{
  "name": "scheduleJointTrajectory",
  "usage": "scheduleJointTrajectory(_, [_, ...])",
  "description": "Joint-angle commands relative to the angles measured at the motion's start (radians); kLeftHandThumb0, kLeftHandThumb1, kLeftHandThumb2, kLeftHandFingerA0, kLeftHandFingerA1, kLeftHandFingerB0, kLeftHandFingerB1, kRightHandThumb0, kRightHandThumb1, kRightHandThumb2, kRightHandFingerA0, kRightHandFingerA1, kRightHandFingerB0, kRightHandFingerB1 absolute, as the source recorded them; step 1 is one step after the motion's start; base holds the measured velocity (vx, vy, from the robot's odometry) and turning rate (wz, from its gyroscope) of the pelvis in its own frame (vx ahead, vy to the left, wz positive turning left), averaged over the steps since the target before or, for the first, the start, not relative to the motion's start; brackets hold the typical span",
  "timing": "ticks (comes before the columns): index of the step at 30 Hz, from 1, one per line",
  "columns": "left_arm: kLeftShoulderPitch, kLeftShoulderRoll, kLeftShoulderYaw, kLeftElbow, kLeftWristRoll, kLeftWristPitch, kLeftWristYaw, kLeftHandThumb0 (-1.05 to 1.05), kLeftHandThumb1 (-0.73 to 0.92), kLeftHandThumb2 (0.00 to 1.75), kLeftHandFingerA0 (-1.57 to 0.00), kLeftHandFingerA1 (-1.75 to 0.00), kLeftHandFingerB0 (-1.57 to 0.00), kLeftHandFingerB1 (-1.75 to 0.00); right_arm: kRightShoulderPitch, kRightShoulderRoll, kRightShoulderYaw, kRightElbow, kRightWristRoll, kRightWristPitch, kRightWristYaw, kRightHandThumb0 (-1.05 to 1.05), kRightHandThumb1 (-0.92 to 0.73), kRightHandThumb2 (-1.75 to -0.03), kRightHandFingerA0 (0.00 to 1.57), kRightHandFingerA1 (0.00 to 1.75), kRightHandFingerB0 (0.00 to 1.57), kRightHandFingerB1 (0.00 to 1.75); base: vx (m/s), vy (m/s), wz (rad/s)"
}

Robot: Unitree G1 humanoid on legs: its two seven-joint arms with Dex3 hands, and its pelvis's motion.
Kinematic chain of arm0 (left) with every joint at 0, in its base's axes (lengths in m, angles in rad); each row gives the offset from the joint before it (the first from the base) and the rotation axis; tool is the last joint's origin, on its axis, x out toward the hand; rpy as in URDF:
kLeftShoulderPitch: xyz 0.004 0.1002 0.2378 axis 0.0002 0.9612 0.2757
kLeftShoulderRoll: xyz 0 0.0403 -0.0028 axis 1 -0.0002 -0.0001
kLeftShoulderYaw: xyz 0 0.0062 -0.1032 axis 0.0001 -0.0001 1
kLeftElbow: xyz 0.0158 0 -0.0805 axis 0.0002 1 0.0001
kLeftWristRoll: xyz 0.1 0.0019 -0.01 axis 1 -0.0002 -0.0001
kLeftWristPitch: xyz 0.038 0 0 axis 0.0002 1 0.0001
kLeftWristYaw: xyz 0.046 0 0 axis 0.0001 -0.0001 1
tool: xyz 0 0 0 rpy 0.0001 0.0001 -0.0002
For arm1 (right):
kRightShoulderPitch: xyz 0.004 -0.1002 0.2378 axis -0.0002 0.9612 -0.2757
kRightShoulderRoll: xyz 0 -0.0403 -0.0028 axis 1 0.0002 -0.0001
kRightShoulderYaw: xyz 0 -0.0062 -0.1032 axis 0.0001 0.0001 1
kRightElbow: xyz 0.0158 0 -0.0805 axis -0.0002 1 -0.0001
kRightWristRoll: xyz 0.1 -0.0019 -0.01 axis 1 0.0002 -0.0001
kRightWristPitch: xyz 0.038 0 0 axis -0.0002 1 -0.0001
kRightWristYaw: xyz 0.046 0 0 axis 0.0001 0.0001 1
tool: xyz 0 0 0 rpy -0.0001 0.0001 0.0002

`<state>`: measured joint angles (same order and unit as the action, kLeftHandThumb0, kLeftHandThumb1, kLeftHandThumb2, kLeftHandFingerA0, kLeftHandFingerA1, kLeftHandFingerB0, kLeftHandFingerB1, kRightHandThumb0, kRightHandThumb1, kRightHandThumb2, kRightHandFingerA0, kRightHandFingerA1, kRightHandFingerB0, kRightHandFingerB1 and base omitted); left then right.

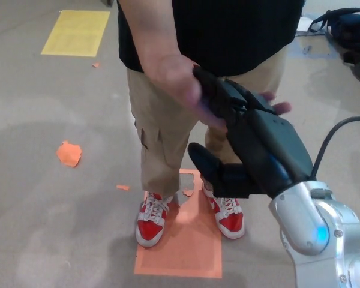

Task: The robot extends its right arm to grab a person's hand and shakes it

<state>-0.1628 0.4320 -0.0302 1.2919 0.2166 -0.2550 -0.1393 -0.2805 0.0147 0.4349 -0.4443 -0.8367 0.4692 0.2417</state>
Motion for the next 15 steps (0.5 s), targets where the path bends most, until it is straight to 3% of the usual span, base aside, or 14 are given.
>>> scheduleJointTrajectory(1, [0.006,0.020,-0.011,-0.007,0.011,-0.024,0.005,-0.63,0.91,0.68,-0.34,-0.33,-0.31,-0.33,-0.085,0.006,-0.013,0.110,-0.024,0.045,-0.003,-0.98,-0.80,-1.16,0.00,0.12,0.00,0.08,0.00,0.000,0.00])
scheduleJointTrajectory(15, [0.006,0.018,0.011,-0.006,-0.010,-0.017,-0.011,-0.62,0.89,0.67,-0.35,-0.33,-0.31,-0.32,-0.273,0.029,-0.004,0.303,-0.048,0.121,0.018,-0.97,-0.78,-1.14,0.00,0.14,0.00,0.06,0.00,0.000,0.00])
